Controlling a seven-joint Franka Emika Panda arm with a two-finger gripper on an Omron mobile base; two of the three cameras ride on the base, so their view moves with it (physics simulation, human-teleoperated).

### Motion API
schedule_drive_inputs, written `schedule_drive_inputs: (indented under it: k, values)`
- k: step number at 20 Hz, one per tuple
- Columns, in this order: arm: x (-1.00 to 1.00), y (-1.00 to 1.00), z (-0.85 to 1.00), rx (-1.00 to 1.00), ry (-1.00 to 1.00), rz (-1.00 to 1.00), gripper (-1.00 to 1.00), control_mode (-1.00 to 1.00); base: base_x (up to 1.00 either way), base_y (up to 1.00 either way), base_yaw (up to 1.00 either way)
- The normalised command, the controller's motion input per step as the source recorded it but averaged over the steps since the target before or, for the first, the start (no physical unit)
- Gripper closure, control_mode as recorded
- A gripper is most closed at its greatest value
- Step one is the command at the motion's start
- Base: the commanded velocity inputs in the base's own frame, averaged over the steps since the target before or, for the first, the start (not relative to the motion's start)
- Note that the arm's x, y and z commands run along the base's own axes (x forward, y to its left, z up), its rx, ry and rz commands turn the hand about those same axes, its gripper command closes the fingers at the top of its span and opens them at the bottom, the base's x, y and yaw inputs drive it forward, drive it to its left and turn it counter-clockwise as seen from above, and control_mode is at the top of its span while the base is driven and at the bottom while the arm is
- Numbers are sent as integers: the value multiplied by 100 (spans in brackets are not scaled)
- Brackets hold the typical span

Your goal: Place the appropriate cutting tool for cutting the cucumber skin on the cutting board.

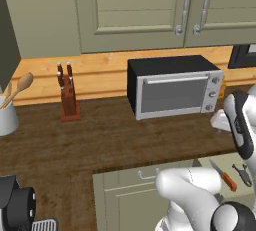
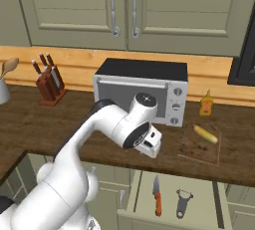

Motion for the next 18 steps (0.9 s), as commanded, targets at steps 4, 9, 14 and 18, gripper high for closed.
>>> schedule_drive_inputs:
  k: [4, 9, 14, 18]
  values:
    - [-6, -67, -72, 0, 9, -10, -100, -100, 0, 0, 0]
    - [-1, -54, -41, 0, 7, 0, -100, -100, 0, 0, 0]
    - [-24, -56, -57, 1, 8, 0, -100, -100, 0, 0, 0]
    - [-25, -38, -61, 3, 10, 0, -100, -100, 0, 0, 0]
